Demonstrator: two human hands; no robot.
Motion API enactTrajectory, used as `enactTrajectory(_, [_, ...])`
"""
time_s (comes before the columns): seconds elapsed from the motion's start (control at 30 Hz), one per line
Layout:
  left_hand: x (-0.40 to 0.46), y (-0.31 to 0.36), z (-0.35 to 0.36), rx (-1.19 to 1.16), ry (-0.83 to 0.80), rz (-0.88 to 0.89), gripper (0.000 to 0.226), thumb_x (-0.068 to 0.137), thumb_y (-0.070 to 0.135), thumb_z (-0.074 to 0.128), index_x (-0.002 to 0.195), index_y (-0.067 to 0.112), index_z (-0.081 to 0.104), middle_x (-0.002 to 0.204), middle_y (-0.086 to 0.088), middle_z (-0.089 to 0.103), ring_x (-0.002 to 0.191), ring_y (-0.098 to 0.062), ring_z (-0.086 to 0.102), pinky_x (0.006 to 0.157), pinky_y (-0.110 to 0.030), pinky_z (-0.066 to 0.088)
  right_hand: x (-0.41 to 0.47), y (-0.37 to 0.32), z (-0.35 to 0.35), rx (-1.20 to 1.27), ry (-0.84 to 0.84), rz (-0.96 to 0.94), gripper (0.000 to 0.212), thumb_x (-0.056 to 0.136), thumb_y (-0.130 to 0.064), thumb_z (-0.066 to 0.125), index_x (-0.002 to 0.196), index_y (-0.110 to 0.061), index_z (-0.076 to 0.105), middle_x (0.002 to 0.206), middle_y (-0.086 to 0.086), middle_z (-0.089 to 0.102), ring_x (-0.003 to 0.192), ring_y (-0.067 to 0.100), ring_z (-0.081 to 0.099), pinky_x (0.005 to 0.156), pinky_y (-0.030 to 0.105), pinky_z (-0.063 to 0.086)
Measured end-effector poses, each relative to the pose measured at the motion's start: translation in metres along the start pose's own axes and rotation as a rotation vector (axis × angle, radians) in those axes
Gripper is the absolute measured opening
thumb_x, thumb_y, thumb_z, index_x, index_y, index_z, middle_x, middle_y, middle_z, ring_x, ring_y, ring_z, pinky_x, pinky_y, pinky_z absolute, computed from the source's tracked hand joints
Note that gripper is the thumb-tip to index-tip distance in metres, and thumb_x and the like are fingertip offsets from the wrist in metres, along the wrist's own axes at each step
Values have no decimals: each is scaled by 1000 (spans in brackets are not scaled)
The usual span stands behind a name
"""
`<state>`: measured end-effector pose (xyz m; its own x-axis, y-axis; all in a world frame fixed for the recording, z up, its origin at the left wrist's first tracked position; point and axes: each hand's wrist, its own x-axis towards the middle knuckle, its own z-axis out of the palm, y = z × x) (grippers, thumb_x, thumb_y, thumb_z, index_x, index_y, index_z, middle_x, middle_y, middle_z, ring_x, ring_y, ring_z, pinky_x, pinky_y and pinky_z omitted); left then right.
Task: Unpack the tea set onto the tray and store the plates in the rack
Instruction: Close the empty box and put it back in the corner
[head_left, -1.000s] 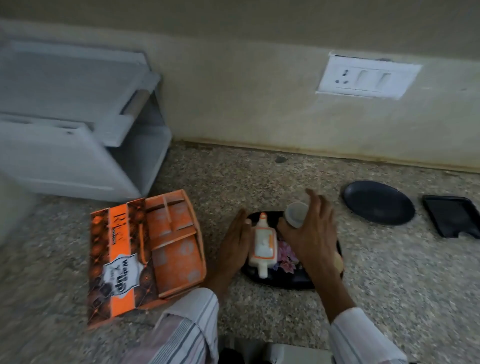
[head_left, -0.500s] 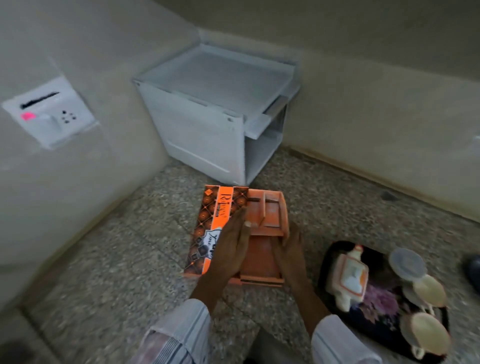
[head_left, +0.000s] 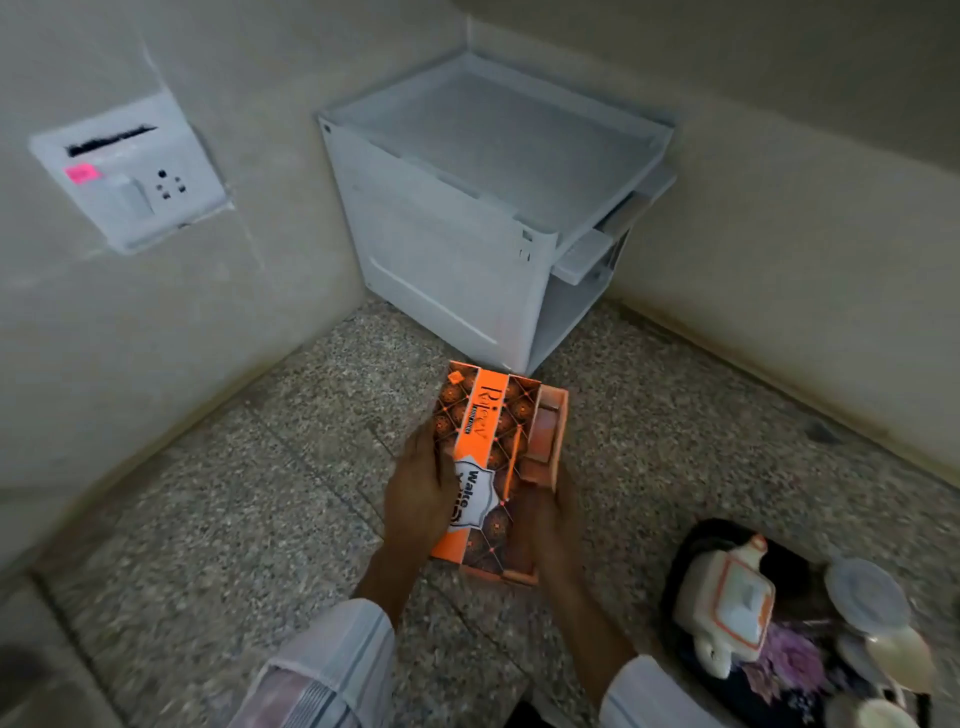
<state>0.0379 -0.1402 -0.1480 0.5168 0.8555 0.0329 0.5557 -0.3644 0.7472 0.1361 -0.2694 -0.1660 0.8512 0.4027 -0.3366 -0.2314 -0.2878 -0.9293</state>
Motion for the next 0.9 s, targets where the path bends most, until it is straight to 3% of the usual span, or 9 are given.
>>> enactTrajectory(0.13, [-2, 3, 0, -24, 36, 21, 50, 100, 42, 32, 144, 20, 43, 141, -4, 55, 126, -22, 54, 99, -38, 48, -4, 0, 45, 155, -117, 148, 58, 91, -68, 39, 139, -39, 54, 135, -8, 61, 122, 11, 61, 98, 32, 52])
enactTrajectory(0.27, [0, -2, -10, -44, 18, 46, 48, 99, 47, 40, 143, 27, 42, 139, 4, 57, 122, -13, 56, 97, -32, 48, 31, 59, 49, 212, -261, 156, 64, 91, -81, 34, 143, -47, 46, 146, -5, 55, 134, 23, 54, 113, 55, 39])
enactTrajectory(0.4, [19, -18, -28, -131, -57, 12, 44, 94, 52, 54, 134, 33, 54, 126, 12, 66, 114, -1, 61, 97, -29, 50, 17, -16, 33, 234, -129, 173, 47, 84, -52, 58, 126, -33, 62, 127, 3, 68, 120, 26, 64, 106, 55, 48])
enactTrajectory(0.47, [31, -21, -47, -258, -142, -79, 26, 96, 44, 56, 121, 39, 63, 117, 13, 70, 104, 8, 63, 93, -18, 50, 11, -38, 36, 189, -184, 87, 42, 90, -34, 66, 130, -31, 55, 124, 1, 69, 113, 20, 67, 99, 48, 54])
enactTrajectory(0.53, [46, -29, -67, -321, -242, -178, 32, 94, 49, 56, 120, 32, 67, 118, 11, 69, 105, 3, 64, 95, -13, 48, 11, -45, 51, 135, -262, 35, 51, 94, -20, 69, 138, -29, 45, 124, 3, 68, 107, 16, 70, 91, 42, 58])
enactTrajectory(0.6, [63, -37, -86, -321, -319, -227, 49, 88, 55, 53, 116, 20, 70, 118, -1, 71, 110, -12, 65, 104, -33, 49, 14, -51, 75, 86, -299, 56, 77, 85, -34, 78, 149, -30, 34, 132, 4, 64, 110, 18, 70, 93, 46, 58])
enactTrajectory(0.67, [78, -41, -104, -299, -367, -283, 42, 91, 45, 51, 104, 11, 72, 108, -16, 74, 96, -19, 67, 96, -42, 52, 16, -57, 102, 31, -323, 50, 88, 73, -57, 79, 148, -32, 40, 139, 0, 61, 118, 17, 66, 98, 47, 55])
enactTrajectory(0.8, [103, -44, -135, -248, -311, -313, 25, 95, 46, 54, 99, 27, 71, 89, 3, 77, 76, -10, 72, 75, -30, 58, 23, -73, 160, 73, -318, 36, 83, 65, -55, 74, 140, -30, 48, 130, -2, 66, 116, 16, 65, 101, 42, 53])
enactTrajectory(0.9, [126, -52, -164, -27, -258, -100, 45, 83, 62, 58, 117, 33, 63, 111, 7, 71, 97, -9, 69, 86, -30, 54, 39, -76, 211, 130, -321, 148, 88, 56, -59, 75, 137, -45, 43, 128, 4, 67, 110, 24, 68, 95, 51, 57])
